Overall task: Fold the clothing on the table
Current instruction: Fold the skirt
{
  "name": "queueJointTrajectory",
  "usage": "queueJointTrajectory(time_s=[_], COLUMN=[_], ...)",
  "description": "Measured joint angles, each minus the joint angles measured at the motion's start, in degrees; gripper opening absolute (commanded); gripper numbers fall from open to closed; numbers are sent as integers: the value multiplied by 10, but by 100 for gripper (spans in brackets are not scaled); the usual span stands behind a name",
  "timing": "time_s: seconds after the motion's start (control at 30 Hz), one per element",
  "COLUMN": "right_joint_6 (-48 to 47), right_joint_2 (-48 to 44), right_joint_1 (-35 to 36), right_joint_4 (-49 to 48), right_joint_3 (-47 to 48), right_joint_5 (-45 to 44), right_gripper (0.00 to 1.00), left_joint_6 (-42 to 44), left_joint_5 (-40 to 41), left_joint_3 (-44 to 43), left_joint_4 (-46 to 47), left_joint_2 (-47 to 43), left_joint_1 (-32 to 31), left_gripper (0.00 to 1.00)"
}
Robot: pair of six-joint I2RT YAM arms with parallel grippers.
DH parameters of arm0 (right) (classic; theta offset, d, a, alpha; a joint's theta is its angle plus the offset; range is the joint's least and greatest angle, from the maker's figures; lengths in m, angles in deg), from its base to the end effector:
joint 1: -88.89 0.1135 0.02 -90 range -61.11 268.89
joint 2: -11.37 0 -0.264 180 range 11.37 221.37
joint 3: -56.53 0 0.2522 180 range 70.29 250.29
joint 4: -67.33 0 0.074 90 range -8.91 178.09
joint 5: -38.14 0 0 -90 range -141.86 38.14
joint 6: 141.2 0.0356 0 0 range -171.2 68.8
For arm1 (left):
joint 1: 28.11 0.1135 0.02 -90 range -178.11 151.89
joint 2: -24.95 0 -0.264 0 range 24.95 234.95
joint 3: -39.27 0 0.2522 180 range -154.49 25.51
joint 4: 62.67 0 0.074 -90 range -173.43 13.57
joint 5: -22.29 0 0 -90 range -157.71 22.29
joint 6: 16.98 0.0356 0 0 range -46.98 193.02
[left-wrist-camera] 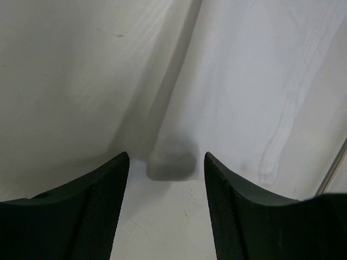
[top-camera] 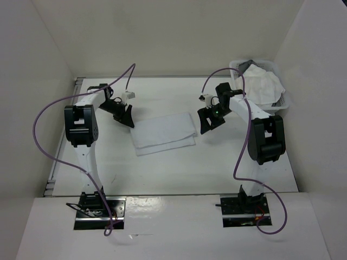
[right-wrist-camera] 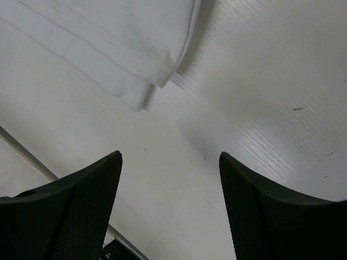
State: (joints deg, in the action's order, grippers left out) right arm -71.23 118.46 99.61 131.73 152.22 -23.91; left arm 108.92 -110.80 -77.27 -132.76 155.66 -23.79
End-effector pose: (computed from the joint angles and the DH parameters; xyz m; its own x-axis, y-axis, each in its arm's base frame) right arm 0.3611 0.0853 0.2138 -0.7999 -0.4594 -0.3861 -0.5868 0.7336 0.3429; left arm 0.4473 0.0094 0.1524 -0.7960 0.3693 -0.4796 0.5924 0.6380 -0.4920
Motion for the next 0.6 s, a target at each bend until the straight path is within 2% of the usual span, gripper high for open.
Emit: queueJointTrajectory(time_s=[0.1, 0.23, 0.33, 0.37, 0.47, 0.53, 0.6], right_joint_6=[0, 0, 0, 0, 0, 0, 0], right_joint_2=[0, 0, 0, 0, 0, 0, 0], right_joint_1=[0, 0, 0, 0, 0, 0, 0], right_joint_4=[1, 1, 1, 1, 2, 2, 2], right_joint_3=[0, 0, 0, 0, 0, 0, 0], right_joint_5=[-2, -2, -2, -3, -2, -2, 0], right_gripper=[77, 77, 77, 77, 77, 77, 77], left_joint_6=[14, 29, 34, 39, 39, 32, 18], left_joint_5=[-18, -33, -37, -37, -47, -55, -65], left_joint_3=[0, 0, 7, 10, 22, 30, 39], left_joint_4=[-17, -38, -42, -45, -52, -52, -47], left_joint_2=[5, 12, 16, 19, 24, 24, 24], left_joint_1=[0, -2, -5, -7, -8, -8, -7], left_gripper=[64, 54, 33, 23, 6, 0, 0])
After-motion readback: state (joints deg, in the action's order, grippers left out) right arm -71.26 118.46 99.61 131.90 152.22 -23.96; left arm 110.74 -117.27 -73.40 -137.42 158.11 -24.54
